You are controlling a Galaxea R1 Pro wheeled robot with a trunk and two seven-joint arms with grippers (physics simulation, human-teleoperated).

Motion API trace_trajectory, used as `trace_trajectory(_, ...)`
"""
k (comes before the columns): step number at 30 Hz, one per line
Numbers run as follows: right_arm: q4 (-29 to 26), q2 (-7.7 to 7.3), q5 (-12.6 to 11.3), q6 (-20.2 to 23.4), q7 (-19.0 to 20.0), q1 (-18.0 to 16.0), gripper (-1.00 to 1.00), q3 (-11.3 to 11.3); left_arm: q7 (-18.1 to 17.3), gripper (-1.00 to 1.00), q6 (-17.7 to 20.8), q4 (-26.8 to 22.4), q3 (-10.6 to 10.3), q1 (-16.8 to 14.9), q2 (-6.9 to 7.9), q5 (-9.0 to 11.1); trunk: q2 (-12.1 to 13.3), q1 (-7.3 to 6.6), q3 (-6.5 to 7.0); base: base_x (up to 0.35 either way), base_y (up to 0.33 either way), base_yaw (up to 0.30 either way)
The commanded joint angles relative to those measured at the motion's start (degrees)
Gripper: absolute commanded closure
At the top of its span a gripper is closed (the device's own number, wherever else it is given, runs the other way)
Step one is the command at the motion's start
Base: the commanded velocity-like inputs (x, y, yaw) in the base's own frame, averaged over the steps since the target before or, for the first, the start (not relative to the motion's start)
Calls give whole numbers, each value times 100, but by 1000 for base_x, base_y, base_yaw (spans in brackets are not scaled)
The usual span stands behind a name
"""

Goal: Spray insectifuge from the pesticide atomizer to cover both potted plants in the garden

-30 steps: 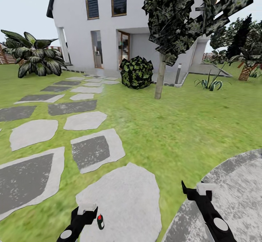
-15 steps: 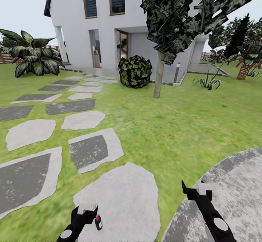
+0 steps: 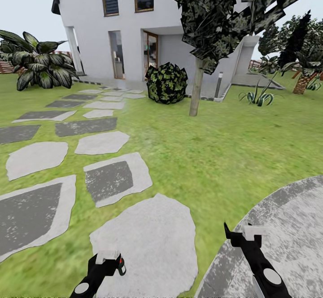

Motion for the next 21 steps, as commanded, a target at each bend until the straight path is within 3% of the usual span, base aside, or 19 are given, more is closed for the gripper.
trace_trajectory(1,2,0,3,-16,1,-2,-100,-1,-6,-100,-18,4,-7,-3,2,-7,-43,21,-33,0,0,0)
trace_trajectory(8,3,0,6,-16,1,-1,-100,1,-11,-100,-29,4,-20,-3,2,-9,-164,87,-151,0,0,0)
trace_trajectory(10,3,0,3,-16,1,-2,-100,3,2,-100,-47,6,-191,-9,6,-38,-164,87,-164,0,-4,0)
trace_trajectory(12,3,0,1,-20,1,-2,-100,6,3,-100,-49,4,-208,-10,4,-40,-164,87,-169,0,-70,0)
trace_trajectory(21,3,0,0,-21,1,-2,-100,10,4,-100,-45,8,-224,-11,8,-35,-164,87,-173,0,-228,0)
